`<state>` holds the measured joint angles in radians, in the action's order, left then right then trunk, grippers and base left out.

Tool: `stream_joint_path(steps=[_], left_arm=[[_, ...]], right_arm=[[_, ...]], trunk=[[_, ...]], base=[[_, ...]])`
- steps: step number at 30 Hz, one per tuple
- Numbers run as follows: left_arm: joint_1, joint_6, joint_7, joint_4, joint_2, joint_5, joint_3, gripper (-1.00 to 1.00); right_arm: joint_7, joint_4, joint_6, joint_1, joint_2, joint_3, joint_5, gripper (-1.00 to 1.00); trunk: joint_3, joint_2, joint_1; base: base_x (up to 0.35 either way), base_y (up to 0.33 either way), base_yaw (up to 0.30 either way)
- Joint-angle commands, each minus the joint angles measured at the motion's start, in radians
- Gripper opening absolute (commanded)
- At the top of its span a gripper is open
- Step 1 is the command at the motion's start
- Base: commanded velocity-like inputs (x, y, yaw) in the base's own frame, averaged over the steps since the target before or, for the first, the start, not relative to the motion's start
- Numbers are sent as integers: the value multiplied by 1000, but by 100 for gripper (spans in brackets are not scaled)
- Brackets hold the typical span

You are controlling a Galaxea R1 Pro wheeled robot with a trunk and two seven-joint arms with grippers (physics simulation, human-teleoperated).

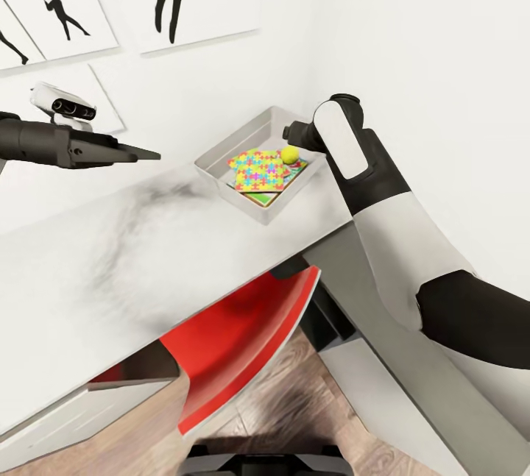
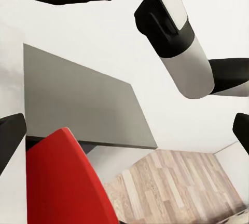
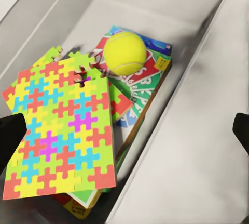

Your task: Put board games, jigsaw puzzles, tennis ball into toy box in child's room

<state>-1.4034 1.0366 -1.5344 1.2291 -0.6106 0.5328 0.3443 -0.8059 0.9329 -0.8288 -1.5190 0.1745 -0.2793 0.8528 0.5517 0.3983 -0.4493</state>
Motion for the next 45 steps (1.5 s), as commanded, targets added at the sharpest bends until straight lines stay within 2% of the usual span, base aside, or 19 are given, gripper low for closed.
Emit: stream_joint_path(steps=[1,11,20,25,26,33,37,43,45], left_arm=[[-2,11,-4,0,-1,1,3,100],[0,11,-4,0,-3,1,4,100],[4,11,-4,0,-18,1,4,100],[11,11,-4,-4,-39,1,7,100],[14,11,-4,-22,-48,2,7,100],[39,11,-6,-67,-55,7,5,100],[46,11,-8,-79,-74,7,4,100],[48,11,-9,-86,-97,7,5,100],[54,11,-10,-98,-103,7,6,100]], right_arm=[[-10,0,-2,-1,0,-1,9,100],[-11,2,2,0,0,-1,9,100],[-12,3,3,0,0,-4,10,100],[-13,4,1,5,0,-4,11,100],[-14,29,-5,11,0,-5,12,100],[-18,71,-20,14,0,-6,15,100],[-20,99,-57,17,0,-6,15,100],[-21,158,-81,54,0,-5,16,100],[-21,187,-101,87,0,-5,16,100]], trunk=[[0,2,-1],[-16,2,-1],[-30,2,-1],[-38,2,-1],[-38,2,-1],[-40,2,-1],[-45,2,-1],[-55,2,-1],[-58,2,-1]], base=[[-3,0,-70],[-1,0,-71],[-19,0,-71],[-224,0,-65],[-69,0,-12],[-21,0,-4],[-2,0,0],[0,0,0],[0,0,0]])
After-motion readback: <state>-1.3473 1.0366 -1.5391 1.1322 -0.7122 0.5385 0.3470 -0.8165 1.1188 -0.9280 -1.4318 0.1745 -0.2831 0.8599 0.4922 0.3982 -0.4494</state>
